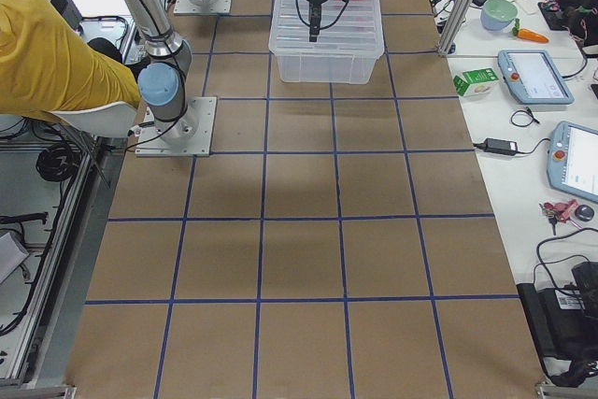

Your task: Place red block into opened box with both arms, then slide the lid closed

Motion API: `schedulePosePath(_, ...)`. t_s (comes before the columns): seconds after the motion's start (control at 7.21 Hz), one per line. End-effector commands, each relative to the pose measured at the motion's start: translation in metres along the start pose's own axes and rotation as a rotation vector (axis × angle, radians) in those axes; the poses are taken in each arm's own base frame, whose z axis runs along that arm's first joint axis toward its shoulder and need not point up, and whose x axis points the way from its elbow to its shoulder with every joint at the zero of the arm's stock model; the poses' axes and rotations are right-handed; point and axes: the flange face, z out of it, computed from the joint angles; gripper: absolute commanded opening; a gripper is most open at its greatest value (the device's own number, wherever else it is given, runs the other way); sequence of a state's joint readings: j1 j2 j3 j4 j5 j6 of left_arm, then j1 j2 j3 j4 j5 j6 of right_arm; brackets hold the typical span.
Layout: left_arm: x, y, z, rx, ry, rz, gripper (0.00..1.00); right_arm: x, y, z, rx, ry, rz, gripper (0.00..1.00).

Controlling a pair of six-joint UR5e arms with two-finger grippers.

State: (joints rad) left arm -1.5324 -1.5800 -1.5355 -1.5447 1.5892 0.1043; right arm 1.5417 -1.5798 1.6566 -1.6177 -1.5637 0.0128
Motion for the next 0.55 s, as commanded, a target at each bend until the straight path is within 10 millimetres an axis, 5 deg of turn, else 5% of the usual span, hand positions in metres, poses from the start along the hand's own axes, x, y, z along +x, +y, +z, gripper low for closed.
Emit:
schedulePosePath(0.0,0.0,0.001,-0.002,0.003,0.0,0.0,1.0,-0.002,-0.039,0.043,-0.005,0.0,0.004,1.0)
schedulePosePath(0.42,0.002,0.004,-0.003,0.004,0.006,0.014,1.0,-0.001,-0.058,0.081,-0.076,-0.001,-0.002,1.0)
